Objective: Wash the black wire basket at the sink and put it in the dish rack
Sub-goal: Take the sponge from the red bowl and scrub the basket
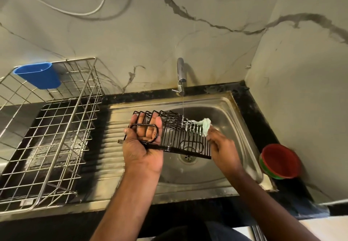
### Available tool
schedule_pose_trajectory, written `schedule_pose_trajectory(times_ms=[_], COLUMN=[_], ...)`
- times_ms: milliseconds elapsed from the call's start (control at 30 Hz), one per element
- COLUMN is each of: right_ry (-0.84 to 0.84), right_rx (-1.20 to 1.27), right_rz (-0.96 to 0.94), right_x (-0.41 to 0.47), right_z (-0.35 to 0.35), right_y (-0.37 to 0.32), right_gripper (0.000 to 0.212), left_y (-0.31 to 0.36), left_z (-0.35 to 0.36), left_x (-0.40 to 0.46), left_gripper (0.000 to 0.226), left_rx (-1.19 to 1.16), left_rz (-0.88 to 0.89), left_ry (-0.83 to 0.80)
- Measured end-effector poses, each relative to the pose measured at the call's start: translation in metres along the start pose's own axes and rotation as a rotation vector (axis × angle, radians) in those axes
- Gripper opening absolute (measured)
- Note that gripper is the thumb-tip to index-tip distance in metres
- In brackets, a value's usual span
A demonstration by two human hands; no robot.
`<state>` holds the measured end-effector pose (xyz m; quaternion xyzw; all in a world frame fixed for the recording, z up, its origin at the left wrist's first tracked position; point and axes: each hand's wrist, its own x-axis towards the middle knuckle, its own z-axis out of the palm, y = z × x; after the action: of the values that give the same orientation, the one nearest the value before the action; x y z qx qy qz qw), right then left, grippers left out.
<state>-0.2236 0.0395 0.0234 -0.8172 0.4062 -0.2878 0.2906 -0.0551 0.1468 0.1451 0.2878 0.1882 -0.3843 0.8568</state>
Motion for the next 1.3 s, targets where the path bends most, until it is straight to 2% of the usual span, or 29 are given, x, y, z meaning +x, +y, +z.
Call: schedule_pose_trajectory(times_ms=[100,200,300,400,500,600,667,767,867,933,1000,1067,1133,1200,1300], right_ry=[-0.095,-0.14,-0.084,0.039,0.079,0.012,-0.087,-0.163,-0.23,-0.228,-0.057,0.098,0.17,0.218,0.208], right_rx=[-0.037,0.04,0.187,0.297,0.37,0.394,0.346,0.231,0.052,0.002,0.078,0.269,0.546,0.732,0.843], right_rz=[0.226,0.308,0.222,0.125,-0.088,-0.35,-0.455,-0.469,-0.333,-0.156,-0.041,0.016,0.076,0.129,0.114], right_x=[0.006,0.009,0.009,0.007,0.001,-0.004,-0.005,-0.008,-0.01,-0.01,-0.005,0.005,0.015,0.023,0.027], right_z=[-0.003,-0.005,-0.009,-0.015,-0.021,-0.026,-0.025,-0.019,-0.016,-0.022,-0.03,-0.041,-0.052,-0.06,-0.063], right_y=[-0.001,-0.008,-0.017,-0.035,-0.061,-0.078,-0.079,-0.063,-0.04,-0.035,-0.038,-0.045,-0.057,-0.067,-0.078], right_gripper=[0.031,0.048,0.057,0.049,0.047,0.058,0.066,0.08,0.097,0.083,0.06,0.041,0.025,0.02,0.024], left_y=[0.002,0.0,-0.002,-0.004,-0.01,-0.016,-0.019,-0.02,-0.018,-0.016,-0.016,-0.019,-0.023,-0.026,-0.027], left_z=[-0.002,-0.003,-0.002,-0.001,0.0,0.0,-0.001,-0.001,-0.002,-0.003,-0.004,-0.007,-0.012,-0.016,-0.019], left_x=[-0.001,-0.002,-0.006,-0.006,-0.002,0.003,0.004,0.004,0.005,0.005,0.002,-0.001,-0.004,-0.006,-0.009], left_gripper=[0.041,0.044,0.048,0.048,0.05,0.049,0.049,0.048,0.048,0.05,0.052,0.055,0.058,0.065,0.071], left_rx=[0.018,0.032,0.029,0.033,0.024,0.014,-0.001,-0.009,0.01,0.073,0.224,0.406,0.61,0.833,1.052], left_rz=[0.011,0.009,-0.001,0.003,0.001,0.005,0.003,-0.003,-0.013,-0.049,-0.103,-0.153,-0.174,-0.184,-0.192], left_ry=[0.004,-0.001,-0.019,-0.022,-0.025,-0.013,-0.014,-0.01,-0.012,-0.023,-0.064,-0.142,-0.205,-0.261,-0.351])
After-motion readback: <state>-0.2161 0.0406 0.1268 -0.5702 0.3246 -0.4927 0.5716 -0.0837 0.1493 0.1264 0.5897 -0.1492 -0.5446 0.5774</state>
